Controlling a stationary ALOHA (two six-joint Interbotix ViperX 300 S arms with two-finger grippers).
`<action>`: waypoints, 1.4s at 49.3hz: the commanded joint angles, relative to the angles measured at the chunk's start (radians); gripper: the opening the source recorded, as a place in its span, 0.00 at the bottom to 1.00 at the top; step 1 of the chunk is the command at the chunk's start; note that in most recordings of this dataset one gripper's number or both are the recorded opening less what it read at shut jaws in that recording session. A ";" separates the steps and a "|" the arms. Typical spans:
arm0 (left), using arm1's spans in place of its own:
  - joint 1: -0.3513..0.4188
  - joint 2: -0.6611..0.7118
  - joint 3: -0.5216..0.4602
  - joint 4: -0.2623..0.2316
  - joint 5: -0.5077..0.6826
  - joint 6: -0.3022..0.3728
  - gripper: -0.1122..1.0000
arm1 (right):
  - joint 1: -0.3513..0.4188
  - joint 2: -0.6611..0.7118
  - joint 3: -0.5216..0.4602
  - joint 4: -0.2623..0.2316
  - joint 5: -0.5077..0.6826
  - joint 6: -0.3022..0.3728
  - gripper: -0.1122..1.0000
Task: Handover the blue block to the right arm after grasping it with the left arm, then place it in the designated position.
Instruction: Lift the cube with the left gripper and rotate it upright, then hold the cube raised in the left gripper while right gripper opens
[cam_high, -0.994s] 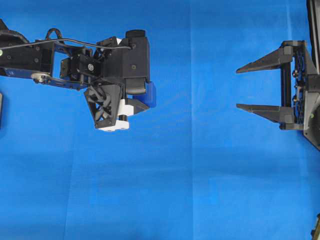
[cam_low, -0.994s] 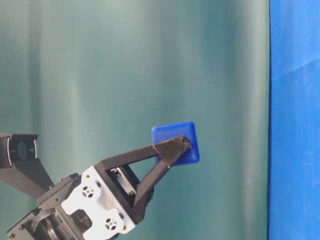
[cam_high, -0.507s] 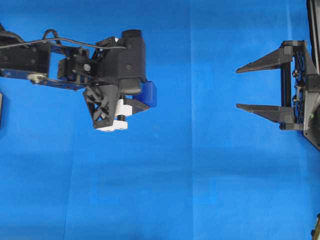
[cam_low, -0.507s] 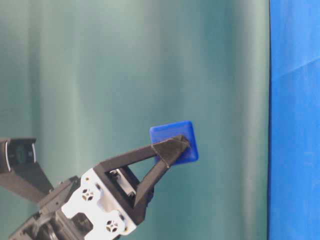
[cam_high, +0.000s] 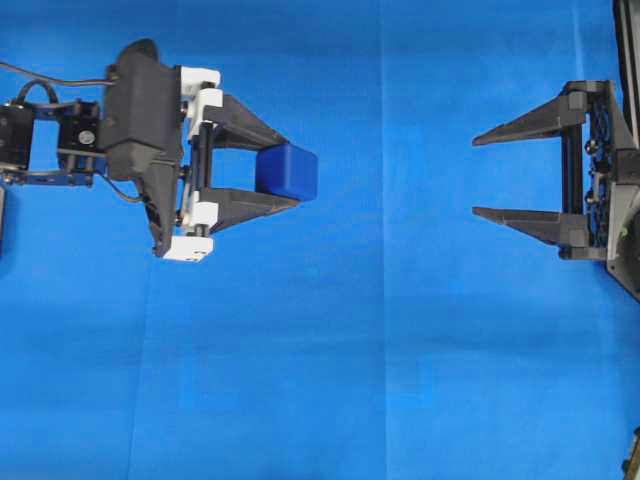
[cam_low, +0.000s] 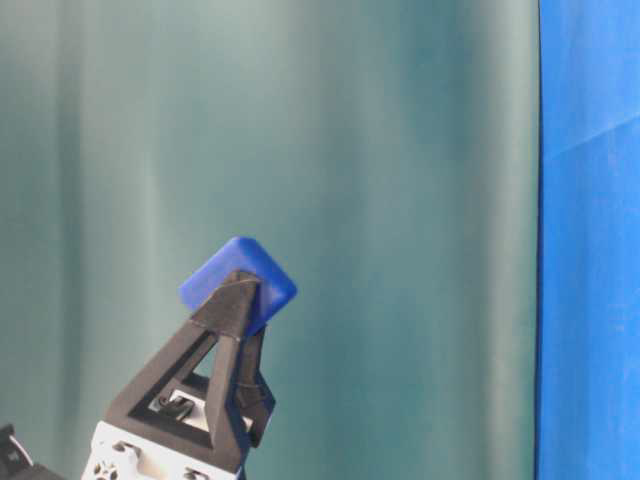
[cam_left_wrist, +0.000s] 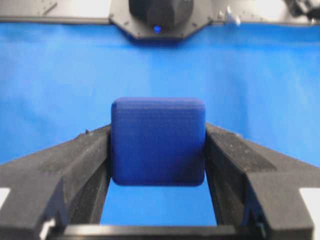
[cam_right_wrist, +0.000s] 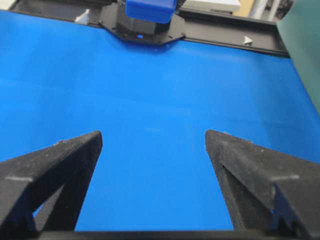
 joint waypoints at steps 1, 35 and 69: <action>-0.002 -0.020 0.003 0.002 -0.054 0.000 0.54 | -0.002 0.005 -0.028 -0.002 -0.014 0.002 0.96; -0.002 -0.021 0.005 0.000 -0.058 -0.011 0.54 | -0.002 0.005 -0.091 -0.272 -0.011 -0.379 0.95; -0.002 -0.023 0.005 -0.002 -0.061 -0.021 0.54 | -0.002 0.035 -0.097 -0.390 -0.002 -0.945 0.95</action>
